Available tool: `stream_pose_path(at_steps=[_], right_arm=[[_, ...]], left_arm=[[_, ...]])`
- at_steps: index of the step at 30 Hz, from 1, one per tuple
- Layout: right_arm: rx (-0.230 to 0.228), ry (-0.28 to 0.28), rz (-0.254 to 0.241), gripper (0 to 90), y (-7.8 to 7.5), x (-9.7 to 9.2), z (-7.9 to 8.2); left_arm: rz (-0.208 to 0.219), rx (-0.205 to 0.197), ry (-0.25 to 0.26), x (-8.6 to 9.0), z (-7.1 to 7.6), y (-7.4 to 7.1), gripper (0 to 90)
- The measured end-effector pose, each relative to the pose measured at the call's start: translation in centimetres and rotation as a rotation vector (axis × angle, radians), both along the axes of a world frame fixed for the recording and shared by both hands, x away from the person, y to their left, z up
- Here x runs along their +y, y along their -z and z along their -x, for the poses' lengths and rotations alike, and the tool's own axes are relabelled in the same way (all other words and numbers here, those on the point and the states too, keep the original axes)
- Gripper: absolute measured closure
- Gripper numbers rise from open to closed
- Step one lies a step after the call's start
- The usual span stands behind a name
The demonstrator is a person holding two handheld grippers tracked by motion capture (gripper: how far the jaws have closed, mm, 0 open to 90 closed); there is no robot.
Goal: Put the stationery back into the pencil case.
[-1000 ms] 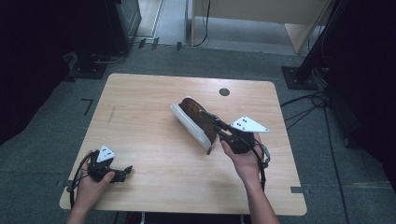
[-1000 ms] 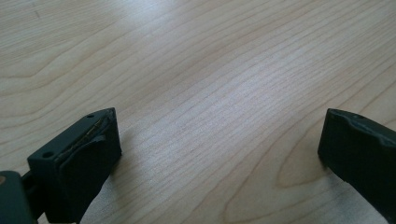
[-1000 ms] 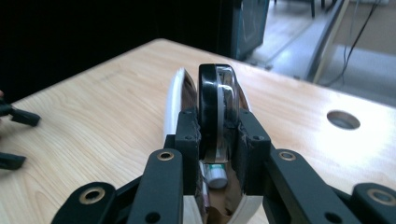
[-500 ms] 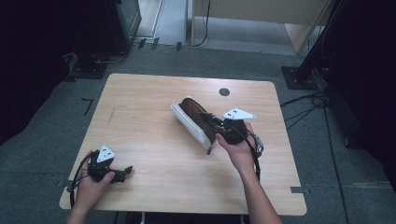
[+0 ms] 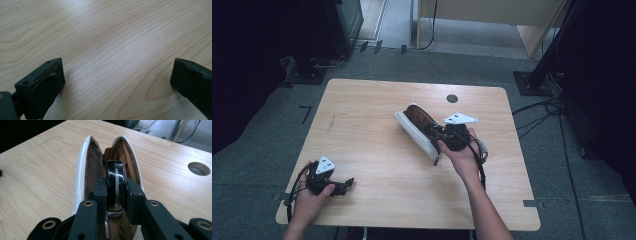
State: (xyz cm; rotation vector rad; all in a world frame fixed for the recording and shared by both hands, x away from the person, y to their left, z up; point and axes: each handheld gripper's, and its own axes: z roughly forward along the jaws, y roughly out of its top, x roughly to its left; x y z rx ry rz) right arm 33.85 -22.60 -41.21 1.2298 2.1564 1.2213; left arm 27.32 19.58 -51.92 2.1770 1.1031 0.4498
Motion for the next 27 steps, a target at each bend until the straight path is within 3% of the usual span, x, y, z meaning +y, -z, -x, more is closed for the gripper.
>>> stream_pose_path(at_steps=[12, 14, 16, 19, 27], right_arm=[[0.030, 0.011, -0.006, 72.8, 0.5, 0.5, -1.2], [0.026, 0.014, -0.009, 73.4, 0.5, 0.5, -1.3], [0.021, 0.014, -0.018, 82.0, 0.5, 0.5, -1.2], [0.013, 0.008, -0.005, 86.7, 0.5, 0.6, -1.2], [-0.008, 0.004, -0.028, 83.6, 0.1, 0.4, -0.8]], left_arm=[[0.001, 0.001, 0.001, 0.0, 0.0, 0.0, 0.0], [0.002, 0.001, 0.001, 0.0, 0.0, 0.0, 0.0], [0.001, 0.001, 0.003, 0.0, 0.0, 0.0, 0.0], [0.001, 0.001, 0.004, 0.0, 0.0, 0.0, 0.0], [0.000, 0.001, 0.004, 0.0, 0.0, 0.0, 0.0]])
